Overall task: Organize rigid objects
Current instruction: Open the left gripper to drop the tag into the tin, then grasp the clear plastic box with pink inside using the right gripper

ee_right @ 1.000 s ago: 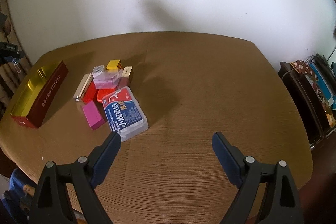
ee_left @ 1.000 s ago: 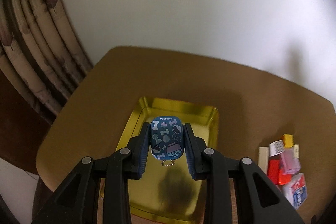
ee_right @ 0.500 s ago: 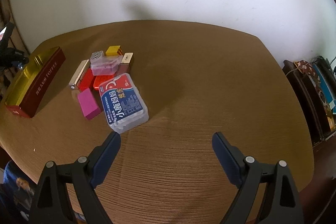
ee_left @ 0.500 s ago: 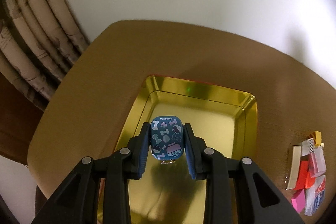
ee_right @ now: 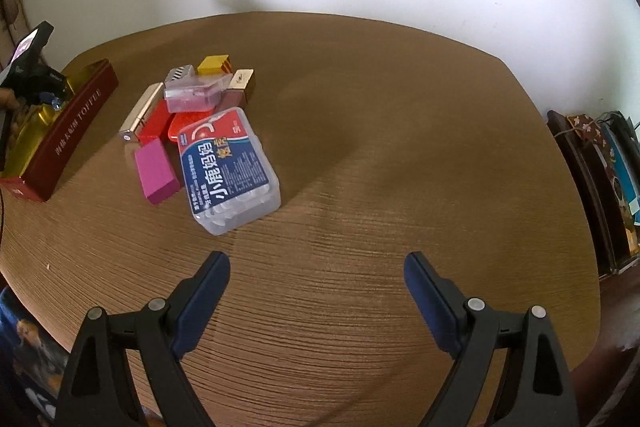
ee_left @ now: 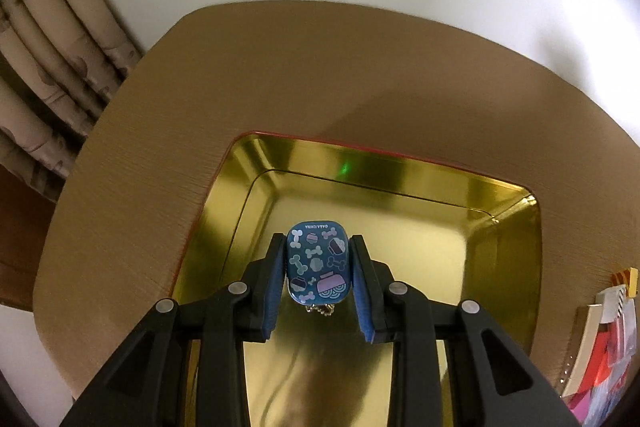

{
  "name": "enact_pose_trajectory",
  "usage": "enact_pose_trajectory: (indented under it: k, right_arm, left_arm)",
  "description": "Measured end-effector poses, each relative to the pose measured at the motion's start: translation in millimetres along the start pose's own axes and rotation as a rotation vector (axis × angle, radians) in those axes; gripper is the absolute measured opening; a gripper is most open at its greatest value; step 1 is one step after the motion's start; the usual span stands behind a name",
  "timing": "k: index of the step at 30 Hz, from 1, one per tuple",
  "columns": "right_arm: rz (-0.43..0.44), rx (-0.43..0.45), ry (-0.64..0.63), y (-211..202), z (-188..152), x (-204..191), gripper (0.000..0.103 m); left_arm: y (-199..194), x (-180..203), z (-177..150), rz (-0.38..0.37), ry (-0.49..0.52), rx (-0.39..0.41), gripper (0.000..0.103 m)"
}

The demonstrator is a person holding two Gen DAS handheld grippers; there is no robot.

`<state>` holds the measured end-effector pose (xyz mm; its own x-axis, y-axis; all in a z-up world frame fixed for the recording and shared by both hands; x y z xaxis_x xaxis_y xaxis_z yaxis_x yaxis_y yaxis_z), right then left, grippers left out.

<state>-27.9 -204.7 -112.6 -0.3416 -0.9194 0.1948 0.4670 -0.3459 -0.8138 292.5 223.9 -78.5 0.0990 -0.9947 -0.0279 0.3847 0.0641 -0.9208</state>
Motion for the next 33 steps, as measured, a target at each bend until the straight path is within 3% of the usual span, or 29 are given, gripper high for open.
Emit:
enact_pose_trajectory:
  k: [3, 4, 5, 6, 7, 11, 15, 19, 21, 26, 29, 33]
  right_arm:
    - [0.020, -0.003, 0.001, 3.5, -0.1, -2.0, 0.091]
    - [0.026, -0.003, 0.000, 4.6, 0.3, -2.9, 0.091]
    - [0.040, -0.006, -0.004, 6.9, -0.4, -5.4, 0.091]
    - [0.067, -0.011, -0.010, 9.3, -1.6, -9.3, 0.091]
    - [0.100, -0.017, -0.016, 11.1, -3.0, -13.6, 0.091]
    - [0.194, -0.029, -0.040, 15.6, -7.3, -32.2, 0.091]
    - [0.229, 0.061, -0.063, -5.4, -1.5, -40.7, 0.091]
    - [0.259, 0.137, -0.092, -24.9, 7.6, -53.0, 0.091]
    - [0.272, 0.155, -0.075, -28.7, 20.6, -61.1, 0.091]
    - [0.252, 0.122, -0.044, -15.5, 70.5, -82.5, 0.091]
    - [0.249, 0.093, -0.022, 1.7, 97.2, -96.5, 0.091]
    - [0.216, 0.036, -0.057, 32.5, 122.1, -120.4, 0.091]
  left_arm:
    - [5.2, -1.3, 0.7, 0.003, 0.000, -0.019, 0.029]
    - [7.1, -1.2, -0.1, -0.011, -0.007, -0.020, 0.035]
    - [6.8, -1.6, -1.0, -0.021, -0.015, -0.018, 0.042]
    - [5.0, -1.9, -1.8, -0.024, -0.026, -0.007, 0.063]
    - [0.6, -2.7, -3.1, -0.021, -0.034, 0.017, 0.073]
    - [-25.4, 3.0, -17.3, -0.091, -0.005, 0.069, 0.073]
    - [-75.2, -3.3, -47.0, -0.181, 0.008, 0.177, 0.092]
    - [-139.7, -23.5, -93.4, -0.240, 0.012, 0.336, 0.102]
    - [-156.0, -34.6, -123.6, -0.255, -0.008, 0.365, 0.102]
    - [-158.0, -40.7, -201.1, -0.345, -0.036, 0.301, 0.102]
    - [-157.9, -34.3, -231.4, -0.378, -0.007, 0.295, 0.102]
    - [-161.3, -24.4, -247.2, -0.406, 0.022, 0.287, 0.102]
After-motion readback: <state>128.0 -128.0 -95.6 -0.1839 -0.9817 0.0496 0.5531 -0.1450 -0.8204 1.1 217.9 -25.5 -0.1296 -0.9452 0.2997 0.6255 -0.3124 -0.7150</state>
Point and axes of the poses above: each gripper's, at about its wrist camera, not at the fingertips, and y roughly the way its jaws point, x to its right, z to its top, the point moved 6 cm from there along y, roughly the way its jaws point, and after that the axes turned 5 degrees about -z, right-handed, at the moved point
